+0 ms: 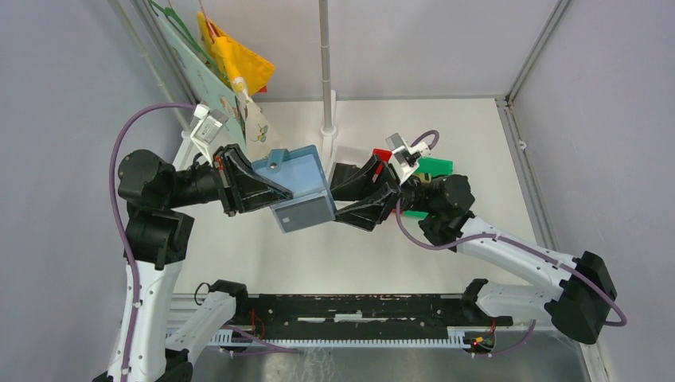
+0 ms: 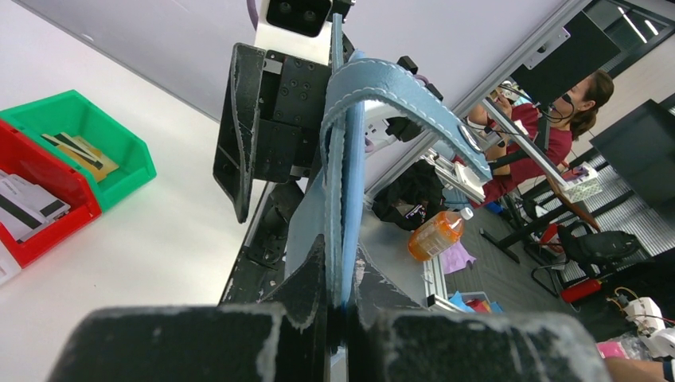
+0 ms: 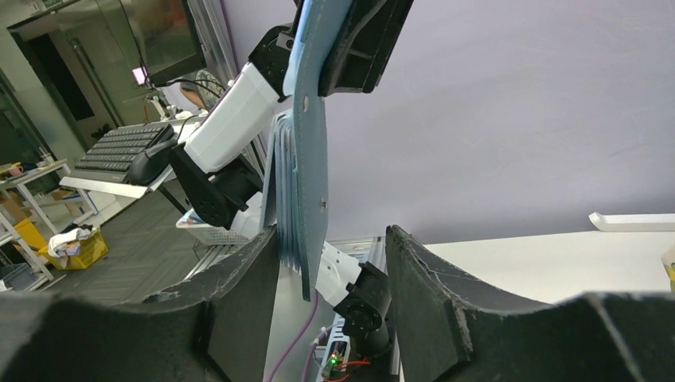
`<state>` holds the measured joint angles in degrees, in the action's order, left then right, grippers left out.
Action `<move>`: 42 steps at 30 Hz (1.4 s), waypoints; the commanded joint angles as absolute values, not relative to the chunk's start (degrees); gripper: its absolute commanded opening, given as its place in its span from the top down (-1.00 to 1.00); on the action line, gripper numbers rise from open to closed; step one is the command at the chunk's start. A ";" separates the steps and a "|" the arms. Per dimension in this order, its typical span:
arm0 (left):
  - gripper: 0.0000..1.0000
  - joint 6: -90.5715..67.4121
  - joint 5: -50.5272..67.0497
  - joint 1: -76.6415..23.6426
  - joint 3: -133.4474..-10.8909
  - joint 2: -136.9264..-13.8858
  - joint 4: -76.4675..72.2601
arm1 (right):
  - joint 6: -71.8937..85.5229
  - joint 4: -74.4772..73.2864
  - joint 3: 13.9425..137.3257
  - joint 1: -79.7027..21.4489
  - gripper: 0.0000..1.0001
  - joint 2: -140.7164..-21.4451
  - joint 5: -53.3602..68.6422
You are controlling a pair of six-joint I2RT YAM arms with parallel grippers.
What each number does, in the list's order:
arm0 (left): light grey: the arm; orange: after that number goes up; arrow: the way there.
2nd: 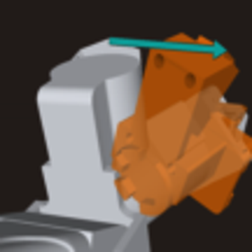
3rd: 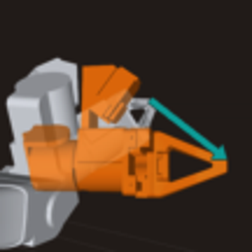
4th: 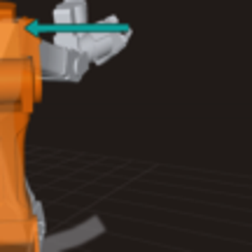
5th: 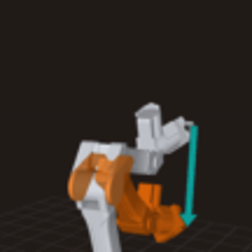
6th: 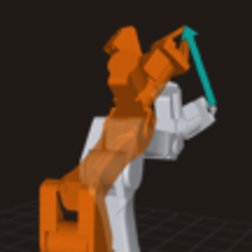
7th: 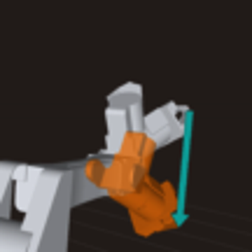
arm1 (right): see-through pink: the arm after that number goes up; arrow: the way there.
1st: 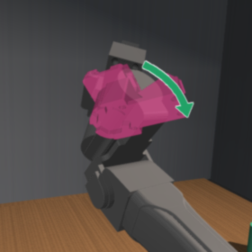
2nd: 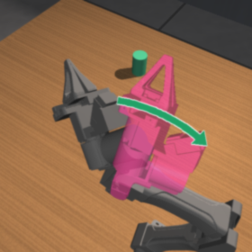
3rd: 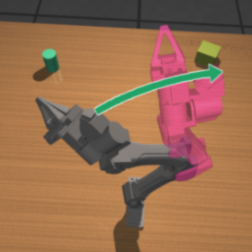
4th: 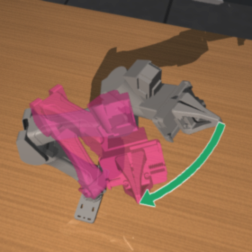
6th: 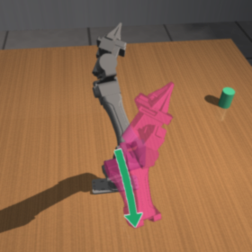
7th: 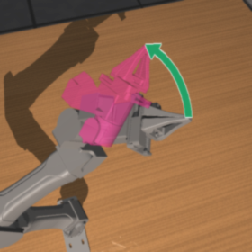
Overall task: Take the credit cards out of the card holder
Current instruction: Remove the credit card from the card holder.
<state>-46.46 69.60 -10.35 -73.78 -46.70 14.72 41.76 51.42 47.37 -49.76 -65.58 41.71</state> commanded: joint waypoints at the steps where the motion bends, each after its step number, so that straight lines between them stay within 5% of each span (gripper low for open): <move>1: 0.97 -45.50 70.58 -10.22 -74.44 -46.01 13.71 | 45.37 58.25 50.16 -49.87 -0.14 -66.84 39.94; 17: 0.96 -29.79 71.53 -10.21 -74.44 -45.53 28.76 | 41.47 54.02 58.18 -54.18 -0.21 -71.76 38.60; 21: 0.96 -29.03 72.16 -10.19 -74.45 -45.23 29.18 | 44.52 56.49 58.01 -54.17 0.08 -72.89 38.67; 24: 0.94 -28.83 71.81 -10.22 -74.70 -45.24 29.18 | 46.96 58.04 57.90 -54.20 0.53 -73.56 38.63; 27: 0.72 -28.62 70.91 -10.19 -74.93 -44.99 29.18 | 47.54 57.61 57.33 -54.14 0.81 -73.34 37.60; 29: 0.27 -27.15 69.05 -10.20 -75.24 -44.79 29.88 | 47.70 57.57 56.67 -54.18 0.93 -72.75 37.14; 34: -0.30 -20.91 54.80 -10.18 -80.86 -45.01 34.77 | 47.36 56.50 54.19 -54.14 1.00 -70.48 36.07; 38: -0.57 -20.26 48.52 -10.14 -82.93 -44.76 32.50 | 47.27 55.78 52.12 -54.15 1.00 -69.28 36.59; 42: -0.64 -22.79 55.19 -10.19 -83.30 -45.95 30.51 | 46.82 54.15 50.54 -54.14 1.00 -68.47 37.46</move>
<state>-23.42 53.04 -10.20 -81.52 -45.08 33.82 46.72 53.10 51.16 -54.22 -70.52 37.45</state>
